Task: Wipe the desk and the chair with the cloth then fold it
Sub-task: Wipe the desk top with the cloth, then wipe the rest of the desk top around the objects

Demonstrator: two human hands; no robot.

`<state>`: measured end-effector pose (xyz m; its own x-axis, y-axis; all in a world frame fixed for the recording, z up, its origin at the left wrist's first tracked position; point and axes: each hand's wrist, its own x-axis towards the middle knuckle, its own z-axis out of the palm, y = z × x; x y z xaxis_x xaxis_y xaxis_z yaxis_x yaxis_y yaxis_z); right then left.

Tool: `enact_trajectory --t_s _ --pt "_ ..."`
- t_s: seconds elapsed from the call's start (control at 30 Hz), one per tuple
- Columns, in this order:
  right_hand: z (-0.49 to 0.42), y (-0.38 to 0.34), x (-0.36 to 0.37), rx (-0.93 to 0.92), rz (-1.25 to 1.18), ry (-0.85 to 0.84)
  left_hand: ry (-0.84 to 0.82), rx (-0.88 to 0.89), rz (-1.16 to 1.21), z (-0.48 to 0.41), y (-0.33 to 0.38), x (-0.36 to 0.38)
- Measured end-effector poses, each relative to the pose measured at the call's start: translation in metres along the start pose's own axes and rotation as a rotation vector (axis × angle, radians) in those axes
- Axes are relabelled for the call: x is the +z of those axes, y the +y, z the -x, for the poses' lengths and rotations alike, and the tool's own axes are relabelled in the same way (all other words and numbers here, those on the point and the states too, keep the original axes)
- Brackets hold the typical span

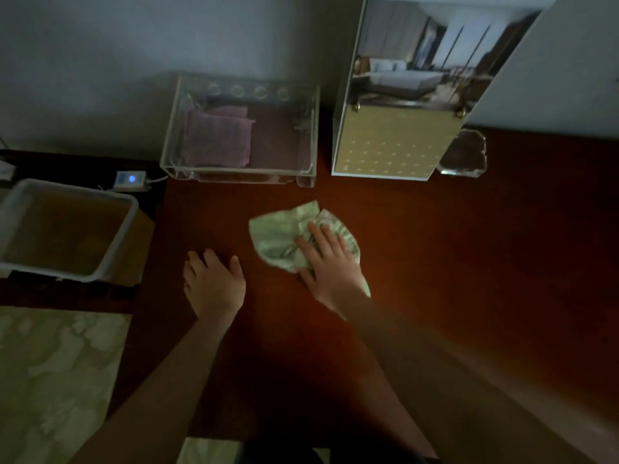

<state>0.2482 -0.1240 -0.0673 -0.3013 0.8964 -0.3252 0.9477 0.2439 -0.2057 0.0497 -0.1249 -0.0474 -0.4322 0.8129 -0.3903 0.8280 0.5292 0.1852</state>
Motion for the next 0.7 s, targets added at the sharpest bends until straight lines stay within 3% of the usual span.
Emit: enact_trajectory --t_s 0.27,0.37,0.43,0.57,0.7 --pt "0.097 0.011 0.037 -0.376 -0.011 -0.169 0.009 -0.162 0.135 0.017 0.035 0.010" --pt "0.092 0.038 0.009 -0.489 -0.166 -0.114 0.095 -0.155 0.202 0.019 0.062 0.008" --pt "0.086 0.066 -0.020 -0.287 -0.327 -0.035 0.203 -0.088 0.274 0.021 0.086 0.001" --pt "0.064 0.149 -0.070 0.337 -0.610 0.280 0.416 0.118 0.511 0.025 0.135 -0.020" --pt "0.050 0.218 -0.120 0.578 -0.709 0.431 0.352 0.224 0.614 0.013 0.177 -0.040"
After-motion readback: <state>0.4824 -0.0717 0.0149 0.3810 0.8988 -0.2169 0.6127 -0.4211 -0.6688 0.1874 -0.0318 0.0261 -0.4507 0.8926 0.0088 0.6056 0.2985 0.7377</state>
